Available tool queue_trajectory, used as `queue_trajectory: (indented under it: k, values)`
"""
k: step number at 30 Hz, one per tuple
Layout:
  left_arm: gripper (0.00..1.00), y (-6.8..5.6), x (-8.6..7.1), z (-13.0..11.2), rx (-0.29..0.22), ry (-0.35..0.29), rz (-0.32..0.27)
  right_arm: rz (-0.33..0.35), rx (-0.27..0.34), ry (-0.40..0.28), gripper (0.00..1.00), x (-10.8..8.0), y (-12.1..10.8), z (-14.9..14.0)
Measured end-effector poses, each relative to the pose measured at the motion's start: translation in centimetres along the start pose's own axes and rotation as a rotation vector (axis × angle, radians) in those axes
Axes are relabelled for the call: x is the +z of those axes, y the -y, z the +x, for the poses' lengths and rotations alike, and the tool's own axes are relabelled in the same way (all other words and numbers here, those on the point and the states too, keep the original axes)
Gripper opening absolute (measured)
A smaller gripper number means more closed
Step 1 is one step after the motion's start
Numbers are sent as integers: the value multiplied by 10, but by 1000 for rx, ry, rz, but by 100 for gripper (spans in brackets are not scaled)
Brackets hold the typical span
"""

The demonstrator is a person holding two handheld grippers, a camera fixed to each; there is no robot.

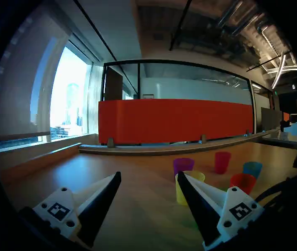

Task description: Pour water

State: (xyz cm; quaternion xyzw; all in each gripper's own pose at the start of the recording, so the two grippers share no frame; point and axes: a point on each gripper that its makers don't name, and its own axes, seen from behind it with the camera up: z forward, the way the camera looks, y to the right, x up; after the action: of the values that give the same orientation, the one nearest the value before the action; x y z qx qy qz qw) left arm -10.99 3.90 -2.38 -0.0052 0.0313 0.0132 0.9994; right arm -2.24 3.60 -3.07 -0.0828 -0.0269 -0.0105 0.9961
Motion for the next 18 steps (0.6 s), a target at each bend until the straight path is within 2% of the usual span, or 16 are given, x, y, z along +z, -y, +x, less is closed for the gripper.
queue_trajectory:
  k: [18]
  values:
    - [100,2,2,-1,-8,8,-1,-1,6,2,100,-3,-3,-2]
